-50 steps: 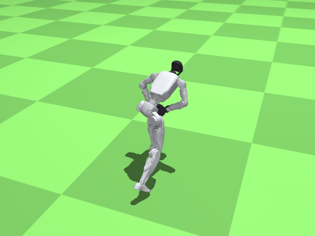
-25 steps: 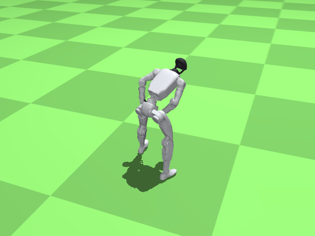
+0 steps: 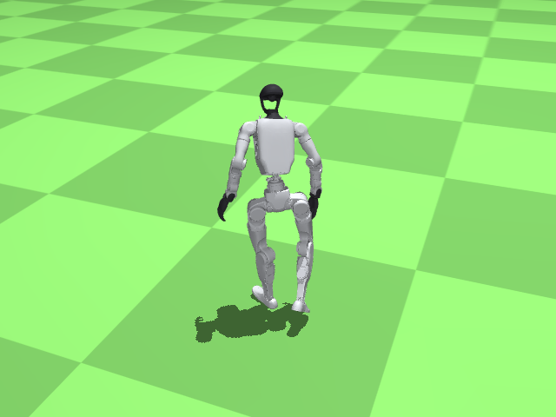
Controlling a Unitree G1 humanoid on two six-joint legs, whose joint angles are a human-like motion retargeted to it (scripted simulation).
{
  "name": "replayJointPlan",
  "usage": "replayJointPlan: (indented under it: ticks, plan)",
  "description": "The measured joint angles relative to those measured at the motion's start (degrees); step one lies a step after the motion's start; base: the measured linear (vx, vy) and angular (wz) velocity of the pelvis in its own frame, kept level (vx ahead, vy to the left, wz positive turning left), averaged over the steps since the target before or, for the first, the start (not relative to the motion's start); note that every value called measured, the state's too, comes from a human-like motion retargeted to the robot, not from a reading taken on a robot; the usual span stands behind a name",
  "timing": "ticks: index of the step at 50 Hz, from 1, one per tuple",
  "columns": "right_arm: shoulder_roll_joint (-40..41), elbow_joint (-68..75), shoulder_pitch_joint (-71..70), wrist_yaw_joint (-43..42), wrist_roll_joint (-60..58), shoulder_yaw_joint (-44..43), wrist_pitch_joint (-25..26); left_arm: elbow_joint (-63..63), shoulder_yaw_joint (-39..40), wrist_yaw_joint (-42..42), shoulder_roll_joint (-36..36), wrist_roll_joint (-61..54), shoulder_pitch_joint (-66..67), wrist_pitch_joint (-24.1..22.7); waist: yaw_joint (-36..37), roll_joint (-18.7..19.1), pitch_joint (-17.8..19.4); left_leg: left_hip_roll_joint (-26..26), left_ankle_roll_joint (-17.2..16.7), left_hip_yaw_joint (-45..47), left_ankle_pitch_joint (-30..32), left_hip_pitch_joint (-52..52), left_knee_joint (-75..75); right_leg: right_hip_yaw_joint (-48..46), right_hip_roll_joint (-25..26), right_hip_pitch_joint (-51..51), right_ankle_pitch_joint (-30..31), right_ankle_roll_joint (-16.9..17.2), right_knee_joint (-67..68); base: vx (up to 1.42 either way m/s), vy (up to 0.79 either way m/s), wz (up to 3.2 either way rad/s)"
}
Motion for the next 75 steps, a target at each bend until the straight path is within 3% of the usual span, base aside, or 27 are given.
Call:
replayJointPlan:
  ticks: [2,6,9,12,14,16,18,20,23,27,30,35,40,43,45,48,50,53,55,57,60,64,67,70,72,75]
  plan:
    - [2.16,3.22,0.12,1.83,1.83,-3.46,1.28,0.25,1.72,0.49,0.64,-0.54,-0.13,0.88,-1.51,0.07,0.73,-0.78,-0.03,-6.99,-0.57,1.45,0.83,6.21,1.29,-4.25,-1.21,0.49,7.63,0.27,-0.09,3.19]
    - [4.47,4.39,1.64,6.63,5.31,-8.17,3.22,0.33,3.87,0.0,0.9,-1.85,0.15,2.33,-5.34,1.04,0.79,-2.28,-0.9,-21.55,-0.13,3.53,1.11,12.01,2.41,-8.68,-5.55,-2.48,10.55,0.26,-0.1,3.51]
    - [5.05,2.35,3.55,10.21,8.42,-9.65,3.78,0.66,4.23,-1.23,0.8,-1.48,0.59,2.85,-7.11,1.43,-0.02,-3.42,-1.26,-31.92,0.91,4.52,0.82,16.77,3.85,-9.29,-6.74,-3.71,2.08,0.24,-0.15,3.39]
    - [5.09,-0.24,4.78,13.36,10.14,-10.3,3.85,1.29,4.57,-2.75,0.79,-0.44,1.46,2.88,-8.13,0.7,-0.64,-5.31,-1.9,-41.41,1.18,5.52,0.78,21.37,3.64,-6.44,-8.16,-3.94,-14.76,0.24,-0.2,3.17]
    - [4.78,-1.98,4.96,15.05,10.42,-10.66,3.66,2.17,4.91,-3.74,0.8,0.46,2.04,2.44,-9.31,-0.96,-0.36,-8.08,-3.08,-47.64,0.94,6.59,0.98,25.48,2.04,-2.79,-8.56,-2.03,-28.15,0.24,-0.23,3.3]
    - [4.1,-3.69,4.71,16.3,10.67,-10.8,3.2,3.46,5.1,-4.17,0.72,0.74,2.17,1.53,-10.34,-3.3,0.18,-11.85,-4.27,-53.55,0.48,7.79,1.09,30.66,-0.62,0.58,-7.18,2.22,-38.62,0.24,-0.24,3.24]
    - [3.14,-5.45,4.46,16.92,11.35,-10.57,2.55,4.64,5.17,-4.13,0.52,0.48,2.2,0.76,-9.8,-5.1,0.23,-14.98,-4.9,-58.74,-0.13,8.4,1.03,33.4,-3.49,2.74,-4.56,5.47,-43.95,0.18,-0.22,2.7]
    - [1.93,-7.22,4.27,16.55,12.42,-10.1,1.45,5.65,5.38,-3.97,0.11,0.44,2.0,0.28,-7.63,-5.71,-0.17,-16.51,-5.53,-63.2,-0.56,8.27,0.71,30.79,-5.84,4.47,-3.72,5.9,-45.77,0.11,-0.22,2.12]
    - [-0.02,-8.81,3.75,13.92,13.63,-7.85,-1.27,5.21,5.65,-2.68,-0.97,-0.45,2.77,-0.29,-3.24,-5.7,-1.13,-16.1,-5.87,-58.14,-1.05,5.64,2.67,22.27,-7.96,6.85,-5.38,5.04,-46.43,0.05,-0.23,1.87]
    - [-0.93,-8.55,0.31,9.93,12.44,-3.73,-4.07,2.53,5.91,-1.38,-1.9,-2.38,5.95,-0.33,0.42,-6.91,-3.09,-8.7,-1.11,-20.98,-2.95,-1.82,9.79,12.93,-8.94,7.2,-7.64,0.48,-45.24,0.05,-0.18,2.06]
    - [0.18,-6.54,-4.49,7.32,9.5,-1.99,-5.97,2.91,6.36,-1.19,-2.56,-4.27,7.04,-0.88,1.37,-9.16,-4.12,-5.25,1.73,0.64,-3.02,-4.88,11.35,5.23,-9.39,8.33,-9.12,1.58,-45.83,0.07,-0.16,2.24]
    - [5.05,-3.07,-9.71,3.37,8.18,-2.53,-8.61,8.09,10.99,0.44,-3.6,-5.41,5.3,-0.96,4.59,-12.99,-4.89,-7.05,3.18,-0.13,-0.48,-8.59,8.95,-6.39,-7.76,12.7,-10.54,4.01,-48.16,0.12,-0.11,1.91]
    - [7.34,-4.68,-9.44,-3.46,6.28,0.7,-12.23,4.24,18.9,5.97,-4.77,-9.13,5.16,-3.55,12.2,-18.0,-5.92,-6.74,5.5,7.31,2.13,-6.8,5.95,-12.46,-6.94,13.15,-12.46,3.32,-45.75,0.21,-0.03,1.06]
    - [8.54,-6.07,-8.73,-5.85,2.91,2.37,-13.55,-1.56,21.54,8.4,-4.8,-9.45,6.23,-5.84,14.09,-20.28,-7.26,-7.21,3.88,2.76,2.39,-5.54,3.01,-15.0,-6.28,13.89,-12.21,2.04,-42.56,0.31,0.06,1.04]
    - [9.18,-6.84,-7.8,-6.2,1.27,2.76,-13.96,-4.92,21.97,9.23,-4.61,-8.59,6.53,-6.6,13.89,-20.35,-8.71,-6.61,3.03,-1.49,2.67,-4.26,1.36,-16.42,-6.11,14.05,-11.03,-0.99,-37.27,0.36,0.12,1.29]
    - [9.68,-7.65,-6.19,-5.45,-0.44,3.05,-14.01,-8.61,20.54,9.81,-4.1,-5.6,5.1,-5.93,11.5,-18.34,-10.73,-4.63,2.96,-8.45,2.57,-1.37,0.13,-13.96,-7.93,10.24,-8.05,-7.25,-19.13,0.39,0.14,1.63]
    - [9.62,-7.92,-5.42,-5.01,-1.73,3.38,-13.86,-9.9,18.1,9.88,-3.55,-2.97,2.63,-4.83,8.76,-17.32,-10.67,-4.47,3.37,-13.77,1.68,0.98,0.46,-6.59,-8.74,5.19,-5.73,-8.65,-5.52,0.38,0.08,2.13]
    - [9.42,-7.64,-4.66,-4.95,-4.41,4.45,-13.73,-9.5,11.16,8.36,-1.65,1.62,-3.08,-2.57,4.03,-15.97,-9.49,-3.84,3.06,-21.96,-0.59,4.67,2.59,5.6,-3.4,-1.14,-4.93,-4.45,5.88,0.35,-0.03,2.28]
    - [9.25,-7.06,-4.69,-5.33,-5.92,5.59,-13.84,-7.99,4.76,6.16,-0.01,4.49,-8.26,-1.3,1.88,-15.0,-8.23,-2.64,1.58,-26.2,-2.3,7.12,4.51,7.76,-1.24,-3.06,-4.74,-0.97,8.9,0.33,-0.08,1.88]
    - [8.86,-6.9,-4.4,-5.29,-5.39,6.7,-13.81,-6.66,-2.13,2.54,1.27,8.46,-13.2,0.56,-0.46,-14.21,-7.87,-1.73,0.84,-30.19,-3.84,8.24,6.99,5.16,-2.51,-4.56,-4.62,-2.42,9.12,0.33,-0.05,1.72]
    - [7.93,-7.75,-4.09,-4.68,-2.15,7.98,-13.61,-4.97,-12.21,-2.71,1.74,13.58,-21.14,2.48,-4.1,-14.16,-7.66,-1.71,0.28,-35.9,-5.8,8.28,10.92,-0.39,-5.83,-6.47,-5.56,-4.71,4.63,0.33,-0.05,1.67]
    - [6.36,-10.76,-3.89,-4.76,1.81,9.59,-13.28,-3.36,-22.38,-7.32,-0.9,16.21,-30.59,3.02,-7.54,-16.39,-7.03,-4.14,0.24,-41.96,-7.59,8.37,13.78,-8.22,-9.91,-7.22,-2.15,-3.65,-11.14,0.33,-0.1,1.5]
    - [5.35,-12.92,-4.3,-5.79,2.41,10.63,-12.75,-1.84,-26.55,-10.57,-4.63,17.08,-36.07,3.38,-9.04,-18.91,-5.25,-7.12,0.58,-46.1,-8.61,10.12,13.64,-10.47,-11.83,-7.16,4.35,-0.4,-26.58,0.36,-0.16,1.46]
    - [4.41,-14.26,-5.32,-7.43,1.54,11.55,-12.01,-0.35,-28.31,-13.38,-9.21,17.74,-39.49,3.72,-10.37,-21.02,-1.48,-10.15,0.07,-50.7,-10.14,13.86,13.03,-5.7,-13.43,-6.49,9.27,5.38,-40.57,0.4,-0.23,1.5]
    - [3.88,-14.45,-6.51,-8.87,0.44,12.2,-11.66,0.55,-29.37,-14.78,-12.02,18.79,-40.92,3.61,-10.88,-21.27,1.52,-10.71,-0.99,-53.27,-11.7,16.49,13.13,-1.56,-14.09,-5.95,9.56,8.47,-46.98,0.4,-0.37,1.12]
    - [3.47,-13.75,-9.44,-11.9,-2.3,13.31,-11.54,2.01,-32.43,-16.03,-14.97,21.89,-43.36,3.0,-9.99,-19.41,5.11,-7.0,-4.17,-54.53,-14.91,17.83,14.41,1.81,-10.45,-7.42,7.0,8.71,-53.21,0.34,-0.56,0.5]
